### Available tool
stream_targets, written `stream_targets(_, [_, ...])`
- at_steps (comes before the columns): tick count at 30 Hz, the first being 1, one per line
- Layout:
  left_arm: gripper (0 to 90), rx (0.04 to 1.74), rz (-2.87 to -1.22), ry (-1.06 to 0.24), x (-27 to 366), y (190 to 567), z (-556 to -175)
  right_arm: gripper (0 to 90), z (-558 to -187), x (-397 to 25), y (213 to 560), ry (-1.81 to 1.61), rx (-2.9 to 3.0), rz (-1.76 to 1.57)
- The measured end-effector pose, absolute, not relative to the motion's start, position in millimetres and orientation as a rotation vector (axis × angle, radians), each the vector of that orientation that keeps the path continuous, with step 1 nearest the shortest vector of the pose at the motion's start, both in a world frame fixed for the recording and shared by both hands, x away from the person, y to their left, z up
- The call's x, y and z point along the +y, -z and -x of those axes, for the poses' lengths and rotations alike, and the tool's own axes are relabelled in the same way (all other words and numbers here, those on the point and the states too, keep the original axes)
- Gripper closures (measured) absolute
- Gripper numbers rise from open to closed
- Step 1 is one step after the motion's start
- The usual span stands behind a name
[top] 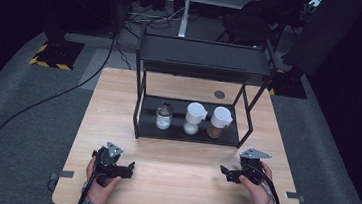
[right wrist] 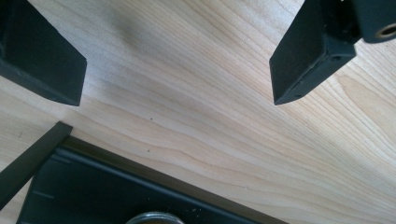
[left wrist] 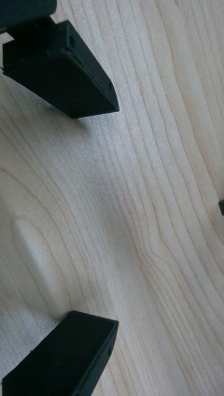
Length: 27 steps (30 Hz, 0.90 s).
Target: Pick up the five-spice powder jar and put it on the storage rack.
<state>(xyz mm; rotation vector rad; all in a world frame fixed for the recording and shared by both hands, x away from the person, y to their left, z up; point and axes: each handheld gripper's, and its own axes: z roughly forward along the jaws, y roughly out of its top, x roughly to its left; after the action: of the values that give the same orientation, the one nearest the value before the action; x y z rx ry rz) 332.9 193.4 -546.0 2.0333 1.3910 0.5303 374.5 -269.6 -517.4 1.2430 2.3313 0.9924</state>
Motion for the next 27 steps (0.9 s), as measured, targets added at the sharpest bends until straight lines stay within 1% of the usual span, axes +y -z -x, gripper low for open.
stream_targets(27, [0.5,1.391,-2.033,-0.530,193,546,-333,3.9,-373,-272,539,-0.944,2.343,-1.286])
